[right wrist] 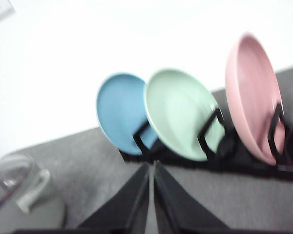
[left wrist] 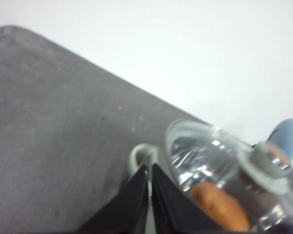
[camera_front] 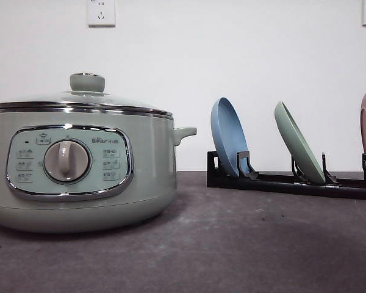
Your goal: Transfer potato from steamer to green plate
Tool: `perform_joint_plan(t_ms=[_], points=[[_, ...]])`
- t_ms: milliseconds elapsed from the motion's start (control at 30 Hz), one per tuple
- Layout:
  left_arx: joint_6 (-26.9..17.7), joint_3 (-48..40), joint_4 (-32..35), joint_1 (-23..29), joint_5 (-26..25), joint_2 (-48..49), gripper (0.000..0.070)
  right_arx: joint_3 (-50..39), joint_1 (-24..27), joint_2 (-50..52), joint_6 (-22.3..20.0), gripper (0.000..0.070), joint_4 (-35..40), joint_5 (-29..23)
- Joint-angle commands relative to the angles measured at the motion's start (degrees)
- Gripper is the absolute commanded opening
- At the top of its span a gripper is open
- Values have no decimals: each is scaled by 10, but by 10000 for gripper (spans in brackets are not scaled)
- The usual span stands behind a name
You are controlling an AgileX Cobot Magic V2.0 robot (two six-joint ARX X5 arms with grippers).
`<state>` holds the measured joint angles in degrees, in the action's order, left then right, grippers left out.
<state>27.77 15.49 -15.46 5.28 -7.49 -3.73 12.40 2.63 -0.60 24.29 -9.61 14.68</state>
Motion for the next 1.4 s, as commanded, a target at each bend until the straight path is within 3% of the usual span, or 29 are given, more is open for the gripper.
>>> perform_joint_plan(t_ms=[0,300,700,967,1167,1267,1367], points=[[-15,36,0,1,-6,-13,2,24,-1,-8,2,3,4,-4],[-101,192,-86,1,-75,-133,2,169,-1,-115,-60,3,-57,8],[-228,395,-259,-14,-229,-323,2,394,-2,-326,-189,4,-271,116],[-293,487,-372,-70,-258,-407,1,495,-22,-432,-266,4,-413,149],[-302,490,-377,-91,-258,-415,3,511,-41,-454,-280,4,-442,149],[-301,490,-376,-91,-257,-415,117,511,-44,-454,-279,16,-440,149],[-301,490,-374,-91,-257,-415,391,511,-44,-454,-273,288,-440,149]])
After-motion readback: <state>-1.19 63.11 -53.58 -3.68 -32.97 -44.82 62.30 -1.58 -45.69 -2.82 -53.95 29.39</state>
